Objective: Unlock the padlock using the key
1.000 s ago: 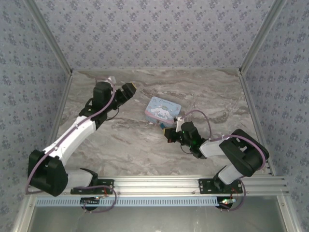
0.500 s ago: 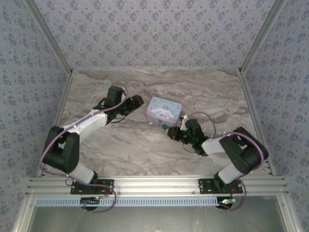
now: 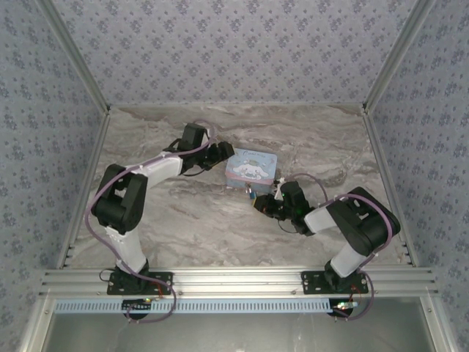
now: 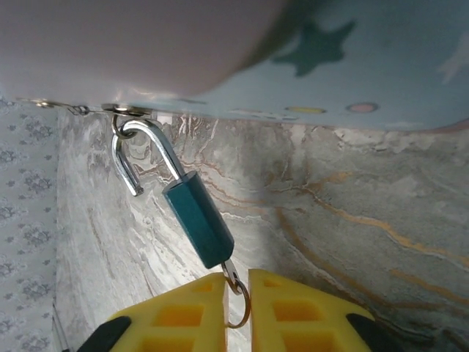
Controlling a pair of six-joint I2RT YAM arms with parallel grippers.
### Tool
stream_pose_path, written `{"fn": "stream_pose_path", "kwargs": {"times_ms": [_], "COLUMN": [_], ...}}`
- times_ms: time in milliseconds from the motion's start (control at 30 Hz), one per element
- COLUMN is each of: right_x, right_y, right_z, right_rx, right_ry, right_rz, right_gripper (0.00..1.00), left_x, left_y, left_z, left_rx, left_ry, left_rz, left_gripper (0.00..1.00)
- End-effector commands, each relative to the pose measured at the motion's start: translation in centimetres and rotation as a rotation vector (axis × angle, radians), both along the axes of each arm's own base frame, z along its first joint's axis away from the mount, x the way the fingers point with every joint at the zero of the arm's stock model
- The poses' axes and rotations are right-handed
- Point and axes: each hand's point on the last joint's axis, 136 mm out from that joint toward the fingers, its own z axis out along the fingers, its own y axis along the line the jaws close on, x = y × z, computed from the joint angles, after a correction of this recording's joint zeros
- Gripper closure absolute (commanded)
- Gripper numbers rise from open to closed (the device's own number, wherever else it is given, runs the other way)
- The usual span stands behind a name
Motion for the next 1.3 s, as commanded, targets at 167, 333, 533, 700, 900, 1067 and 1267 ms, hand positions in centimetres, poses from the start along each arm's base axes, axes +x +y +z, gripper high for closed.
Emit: {"fn": "stream_pose_path", "kwargs": {"times_ms": [167,333,533,700,900,1067,1267], "right_x": [-0.6,-1.3,-0.7,0.1,-0.3,-0.9,-1.1], "right_y": [-2.6,-4.9,-6.6,-7.7,-6.9,-5.8,-3.4], "right_z": [-0.6,0.1,3.7,6.0,7.0,7.6,8.7], "right_rx": [-0.126,-0.206,-0.160,-0.104,-0.056,-0.040,0.003], "right_ry": [0.001,-0.045,-0.142,-0.174,-0.224,-0.303,-0.373], "right_rz": [-0.019,-0.048,-0.060,-0.072,-0.012,0.036,0.116], "right_gripper": [0.63,0.47,0.11,0.00,0.00,0.00,0.01], "left_x": [-0.3,-0.8,-1.9,-2.7,-3.8,-4.9,-6.6], "left_y": [-1.2,-1.2,-1.5,-1.1,-0.3,0.6,1.5], "left_z": [-1.2,-2.5,-3.3,-4.3,-4.9,-4.8,-4.6], "left_rx": [-0.002,-0.006,-0.046,-0.036,-0.028,-0.030,-0.016], "left_ry": [0.021,0.042,0.066,0.085,0.096,0.090,0.082], "left_rz": [-0.083,-0.086,-0.120,-0.114,-0.095,-0.058,-0.030], "left_gripper": [0.29,0.30,0.32,0.38,0.48,0.51,0.52]}}
